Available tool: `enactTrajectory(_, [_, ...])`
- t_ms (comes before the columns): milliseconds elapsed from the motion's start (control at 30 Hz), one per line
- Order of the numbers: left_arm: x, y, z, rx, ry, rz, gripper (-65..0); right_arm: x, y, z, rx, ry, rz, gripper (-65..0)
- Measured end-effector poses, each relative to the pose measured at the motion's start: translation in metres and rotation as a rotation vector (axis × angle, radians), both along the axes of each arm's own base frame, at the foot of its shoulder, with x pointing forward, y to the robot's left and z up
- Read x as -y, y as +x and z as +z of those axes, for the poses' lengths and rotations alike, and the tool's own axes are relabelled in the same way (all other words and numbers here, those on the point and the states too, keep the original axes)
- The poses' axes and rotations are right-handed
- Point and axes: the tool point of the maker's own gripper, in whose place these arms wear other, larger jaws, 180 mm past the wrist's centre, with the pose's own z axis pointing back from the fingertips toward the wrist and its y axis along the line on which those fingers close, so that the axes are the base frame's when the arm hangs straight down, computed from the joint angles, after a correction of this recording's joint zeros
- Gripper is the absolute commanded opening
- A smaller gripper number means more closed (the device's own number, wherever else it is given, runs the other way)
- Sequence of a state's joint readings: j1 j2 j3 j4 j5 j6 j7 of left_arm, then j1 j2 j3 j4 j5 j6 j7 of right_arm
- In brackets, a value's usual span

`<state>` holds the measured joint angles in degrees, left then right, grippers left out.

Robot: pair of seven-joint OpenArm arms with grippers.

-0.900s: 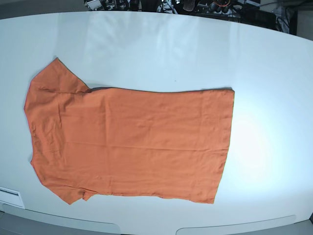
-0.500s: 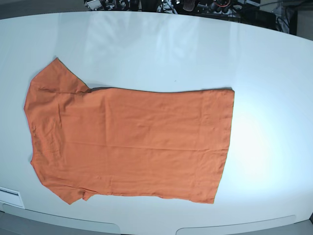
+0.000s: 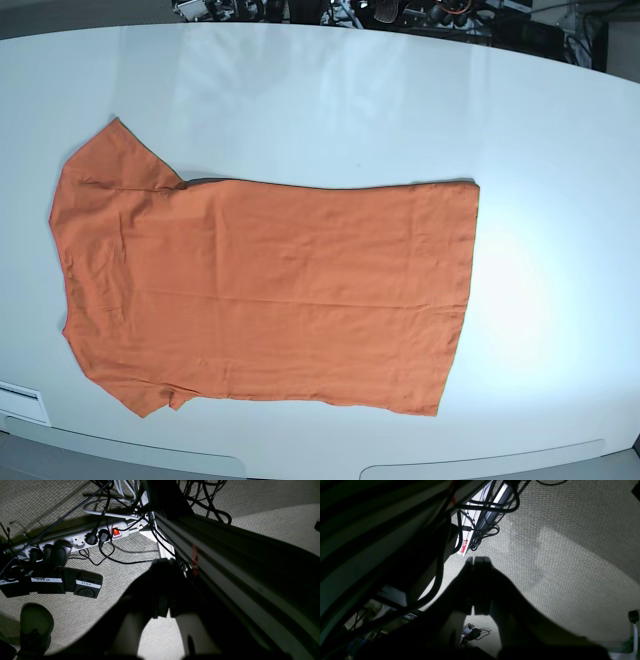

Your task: Fold the T-shirt properly

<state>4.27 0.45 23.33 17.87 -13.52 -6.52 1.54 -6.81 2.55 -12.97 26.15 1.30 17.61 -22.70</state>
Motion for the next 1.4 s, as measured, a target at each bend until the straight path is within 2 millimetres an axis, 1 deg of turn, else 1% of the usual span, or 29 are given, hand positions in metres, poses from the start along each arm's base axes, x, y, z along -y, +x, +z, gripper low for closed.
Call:
enactTrajectory(100, [0.000,0.000,0.000,0.000,0.000,0.000,-65.0,0.000,0.000,0.000,0.000,-0.001,0.009,-65.0])
enactTrajectory(233, [0.001,-0.006,0.000,-0.040,0.001,-0.014,-65.0,0.011,-0.007,0.000,-0.014,-0.016,0.137,-65.0])
enactTrajectory(367, [-0.002,-0.014,0.002,-0.072,0.002,-0.030,-65.0,0.019,-0.006,0.001,0.010,-0.049,0.134,-65.0])
enactTrajectory(433, [-0.003,-0.019,0.004,-0.062,-0.008,-0.038,-65.0,0.027,-0.007,0.002,0.031,-0.077,0.135,-65.0])
enactTrajectory(467, [-0.005,-0.023,0.005,-0.057,-0.007,-0.063,-65.0,0.034,-0.008,0.003,0.041,-0.088,0.129,-65.0])
enactTrajectory(567, [-0.010,-0.046,0.009,-0.100,-0.003,-0.105,-65.0,0.062,-0.015,0.009,0.058,-0.132,0.148,-65.0])
enactTrajectory(600, [-0.013,-0.054,0.010,-0.122,-0.001,-0.118,-65.0,0.070,-0.020,0.012,0.059,-0.137,0.153,-65.0])
enactTrajectory(667, [-0.017,-0.064,0.016,-0.129,-0.003,-0.129,-65.0,0.079,-0.033,0.019,0.040,-0.141,0.152,-65.0])
enactTrajectory(767, [-0.020,-0.073,0.026,-0.131,-0.018,-0.157,-65.0,0.073,-0.055,0.032,0.021,-0.092,0.119,-65.0])
enactTrajectory(833, [-0.021,-0.078,0.036,-0.127,-0.030,-0.172,-65.0,0.067,-0.072,0.043,0.004,-0.061,0.128,-65.0])
enactTrajectory(867, [-0.023,-0.083,0.041,-0.133,-0.031,-0.184,-65.0,0.064,-0.078,0.049,0.010,-0.055,0.123,-65.0])
enactTrajectory(900, [-0.026,-0.087,0.047,-0.134,-0.030,-0.200,-65.0,0.066,-0.084,0.054,0.006,-0.060,0.141,-65.0])
enactTrajectory(1000, [-0.037,-0.112,0.065,-0.170,-0.031,-0.237,-65.0,0.070,-0.102,0.072,-0.019,-0.082,0.176,-65.0])
enactTrajectory(1067, [-0.044,-0.124,0.079,-0.170,-0.031,-0.259,-65.0,0.062,-0.109,0.085,-0.011,-0.066,0.182,-65.0])
enactTrajectory(1167, [-0.049,-0.140,0.107,-0.191,-0.048,-0.314,-65.0,0.047,-0.120,0.108,0.007,-0.032,0.189,-65.0])
enactTrajectory(1233, [-0.053,-0.145,0.128,-0.181,-0.056,-0.364,-65.0,0.042,-0.127,0.125,0.014,-0.016,0.207,-65.0])
enactTrajectory(1267, [-0.055,-0.144,0.138,-0.165,-0.061,-0.388,-65.0,0.042,-0.127,0.134,0.029,-0.011,0.218,-65.0])
enactTrajectory(1333, [-0.060,-0.139,0.160,-0.117,-0.052,-0.444,-65.0,0.050,-0.123,0.152,0.057,-0.030,0.246,-65.0])
enactTrajectory(1400, [-0.065,-0.129,0.181,-0.054,-0.019,-0.509,-65.0,0.062,-0.113,0.169,0.099,-0.079,0.265,-65.0])
